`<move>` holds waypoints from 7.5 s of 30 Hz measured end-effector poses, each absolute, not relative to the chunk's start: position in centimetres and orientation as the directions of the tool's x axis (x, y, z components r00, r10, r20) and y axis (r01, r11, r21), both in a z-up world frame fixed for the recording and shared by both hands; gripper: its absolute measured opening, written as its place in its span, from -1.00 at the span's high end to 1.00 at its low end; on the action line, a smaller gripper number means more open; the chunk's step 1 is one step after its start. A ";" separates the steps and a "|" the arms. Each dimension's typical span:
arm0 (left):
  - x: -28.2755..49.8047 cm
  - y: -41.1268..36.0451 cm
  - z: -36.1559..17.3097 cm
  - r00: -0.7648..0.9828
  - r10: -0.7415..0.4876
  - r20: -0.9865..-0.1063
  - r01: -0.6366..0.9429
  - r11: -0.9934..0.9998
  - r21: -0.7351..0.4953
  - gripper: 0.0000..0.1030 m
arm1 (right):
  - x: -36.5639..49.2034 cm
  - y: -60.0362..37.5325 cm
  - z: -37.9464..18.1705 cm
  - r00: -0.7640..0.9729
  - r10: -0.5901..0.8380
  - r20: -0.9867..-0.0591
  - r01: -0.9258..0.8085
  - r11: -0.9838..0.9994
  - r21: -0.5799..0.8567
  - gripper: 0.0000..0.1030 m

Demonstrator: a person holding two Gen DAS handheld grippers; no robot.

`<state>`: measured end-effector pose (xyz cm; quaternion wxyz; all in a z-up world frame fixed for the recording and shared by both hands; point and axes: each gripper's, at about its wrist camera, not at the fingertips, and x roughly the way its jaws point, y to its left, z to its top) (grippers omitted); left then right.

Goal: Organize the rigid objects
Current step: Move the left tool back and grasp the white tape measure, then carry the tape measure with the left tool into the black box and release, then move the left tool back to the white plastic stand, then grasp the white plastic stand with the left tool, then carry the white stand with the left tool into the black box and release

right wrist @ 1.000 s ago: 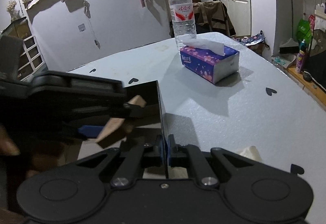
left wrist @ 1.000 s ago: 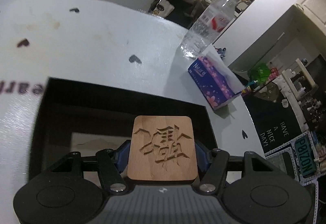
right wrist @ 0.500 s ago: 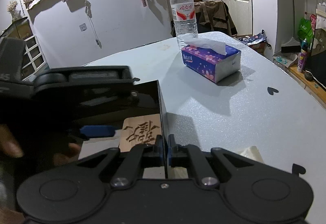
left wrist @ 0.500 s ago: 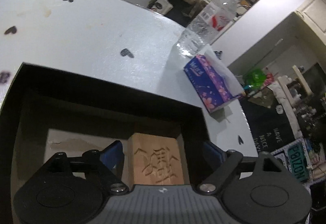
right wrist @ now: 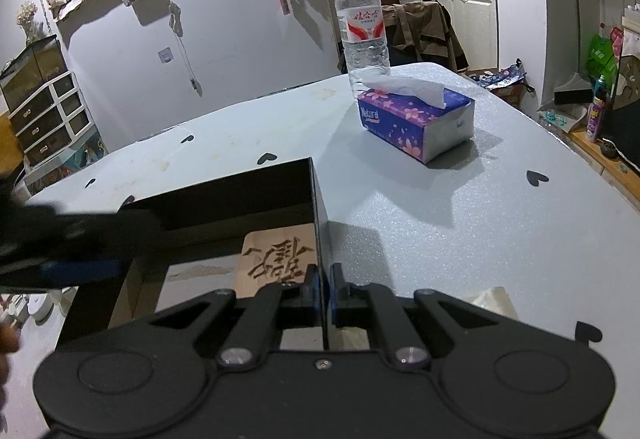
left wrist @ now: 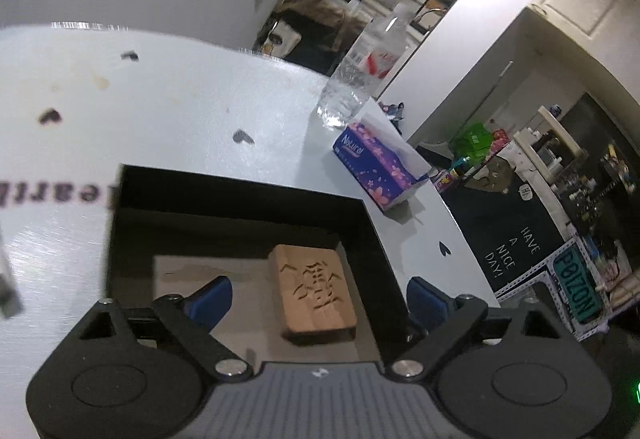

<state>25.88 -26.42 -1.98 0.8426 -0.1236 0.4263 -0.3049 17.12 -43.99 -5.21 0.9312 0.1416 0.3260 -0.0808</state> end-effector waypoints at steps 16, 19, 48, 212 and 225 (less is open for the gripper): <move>20.7 -14.1 -1.4 0.674 -0.467 -0.573 0.349 0.884 -0.309 -1.00 | 17.1 -43.9 -5.1 0.774 -0.061 -0.631 0.239 0.950 0.200 0.90; 20.6 -11.2 -2.6 0.706 -0.386 -0.594 0.275 0.922 -0.272 -1.00 | 17.1 -43.9 -5.1 0.773 -0.064 -0.631 0.239 0.951 0.196 0.90; 27.8 -5.0 -8.3 0.760 -0.137 -0.636 0.197 0.980 0.025 -0.25 | 17.6 -43.4 -5.3 0.757 -0.091 -0.647 0.259 0.951 0.169 0.90; 23.0 -5.9 -1.1 0.701 -0.372 -0.609 0.241 0.927 -0.288 0.05 | 18.0 -43.6 -5.5 0.752 -0.066 -0.656 0.235 0.957 0.172 0.88; 22.3 -16.4 1.8 0.638 -0.524 -0.564 0.432 0.850 -0.301 0.05 | 17.7 -44.0 -5.8 0.764 -0.043 -0.644 0.214 0.958 0.191 0.88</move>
